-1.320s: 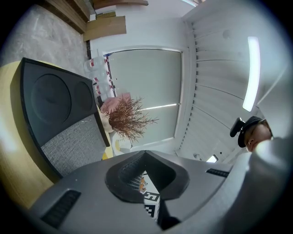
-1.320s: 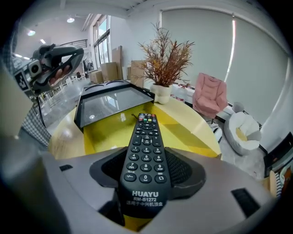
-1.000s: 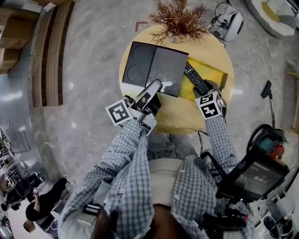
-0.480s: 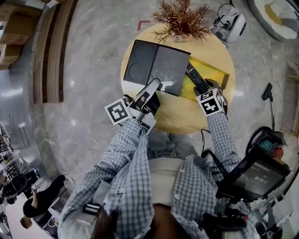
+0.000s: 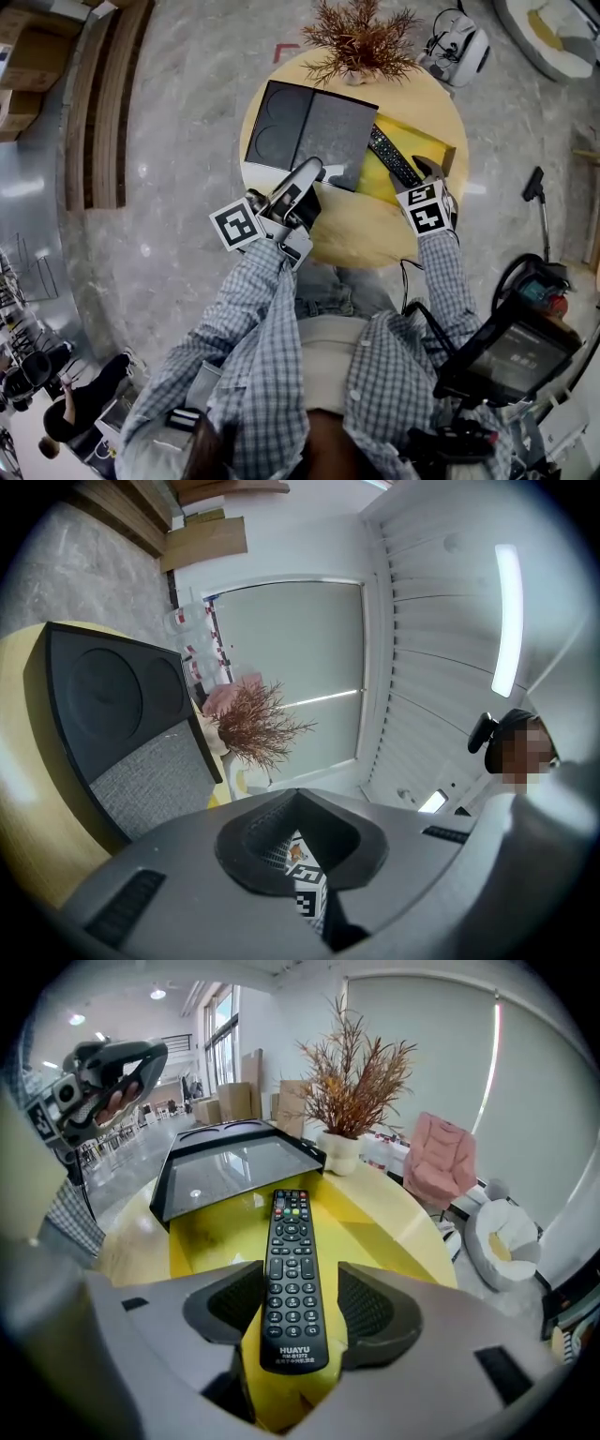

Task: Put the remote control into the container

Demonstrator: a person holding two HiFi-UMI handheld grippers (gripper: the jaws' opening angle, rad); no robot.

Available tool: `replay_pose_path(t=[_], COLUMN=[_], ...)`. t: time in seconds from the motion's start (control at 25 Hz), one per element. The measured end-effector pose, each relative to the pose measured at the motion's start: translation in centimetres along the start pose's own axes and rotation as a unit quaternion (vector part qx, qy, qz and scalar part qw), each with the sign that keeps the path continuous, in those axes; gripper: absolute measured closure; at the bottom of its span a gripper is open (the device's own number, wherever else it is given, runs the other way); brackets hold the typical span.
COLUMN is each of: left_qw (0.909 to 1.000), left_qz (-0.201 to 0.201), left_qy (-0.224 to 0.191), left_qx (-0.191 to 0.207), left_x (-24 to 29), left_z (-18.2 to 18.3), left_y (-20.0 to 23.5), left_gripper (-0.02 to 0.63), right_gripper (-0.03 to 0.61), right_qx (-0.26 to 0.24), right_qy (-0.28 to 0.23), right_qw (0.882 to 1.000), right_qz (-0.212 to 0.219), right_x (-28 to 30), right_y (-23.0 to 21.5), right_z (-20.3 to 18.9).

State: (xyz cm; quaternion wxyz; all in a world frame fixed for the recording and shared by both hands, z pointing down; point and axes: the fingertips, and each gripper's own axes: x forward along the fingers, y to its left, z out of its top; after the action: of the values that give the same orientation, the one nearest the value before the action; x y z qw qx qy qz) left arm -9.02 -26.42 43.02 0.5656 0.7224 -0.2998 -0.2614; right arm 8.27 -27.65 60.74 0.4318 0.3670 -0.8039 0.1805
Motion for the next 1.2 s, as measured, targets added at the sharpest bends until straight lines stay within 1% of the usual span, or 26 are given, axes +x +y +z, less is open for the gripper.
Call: replay_pose_path(t=[0.12,0.16,0.24,0.32,0.4,0.52,0.68,0.72,0.8,0.92,1.0,1.12,1.2], left_qw=[1.0000,0.9999,0.9998,0.9997,0.9994,0.9990,0.9982,0.9976,0.9948,0.9883,0.9830,0.9730,0.9613], left_qz=[-0.005,-0.007,-0.011,-0.017,-0.023,-0.030,-0.026,-0.024,-0.018,-0.014,-0.016,-0.025,-0.031], left_qy=[0.005,0.007,0.012,0.017,0.022,0.027,0.031,0.033,0.041,0.056,0.065,0.074,0.079], left_qx=[0.006,0.007,0.008,0.009,0.012,0.020,0.045,0.056,0.091,0.141,0.171,0.217,0.262], left_x=[0.3,0.4,0.7,1.2,1.7,2.3,3.2,3.4,3.8,4.4,4.7,5.2,5.7], left_z=[-0.6,-0.8,-1.0,-1.2,-1.3,-1.8,-2.1,-2.2,-2.4,-2.6,-3.0,-3.6,-4.1], left_y=[-0.4,-0.5,-0.8,-0.9,-1.3,-1.6,-1.5,-1.6,-1.8,-2.4,-3.7,-6.6,-8.2], left_gripper=[0.606,0.606,0.606,0.606,0.606,0.606,0.606,0.606,0.606,0.606,0.606,0.606,0.606], right_gripper=[0.328,0.348,0.445,0.526,0.572,0.572,0.572,0.572,0.572,0.572,0.572,0.572,0.572], right_qx=[0.024,0.033,0.047,0.056,0.071,0.105,0.141,0.150,0.164,0.175,0.178,0.183,0.186], right_qy=[-0.039,-0.051,-0.072,-0.092,-0.114,-0.147,-0.188,-0.197,-0.214,-0.235,-0.251,-0.284,-0.303], right_qw=[0.999,0.998,0.996,0.994,0.990,0.982,0.970,0.966,0.960,0.953,0.947,0.935,0.927], right_qz=[-0.005,-0.008,-0.017,-0.030,-0.038,-0.049,-0.064,-0.067,-0.075,-0.082,-0.089,-0.109,-0.118], right_x=[-1.6,-2.0,-3.0,-3.9,-4.9,-6.6,-8.6,-9.1,-10.3,-11.9,-13.6,-16.7,-18.2], right_y=[-0.6,-0.7,-1.0,-1.3,-1.6,-2.1,-2.8,-2.9,-3.4,-3.7,-3.8,-4.1,-4.3], right_z=[1.0,1.2,1.8,2.6,3.5,4.1,4.6,4.7,4.9,5.2,5.7,6.5,6.8])
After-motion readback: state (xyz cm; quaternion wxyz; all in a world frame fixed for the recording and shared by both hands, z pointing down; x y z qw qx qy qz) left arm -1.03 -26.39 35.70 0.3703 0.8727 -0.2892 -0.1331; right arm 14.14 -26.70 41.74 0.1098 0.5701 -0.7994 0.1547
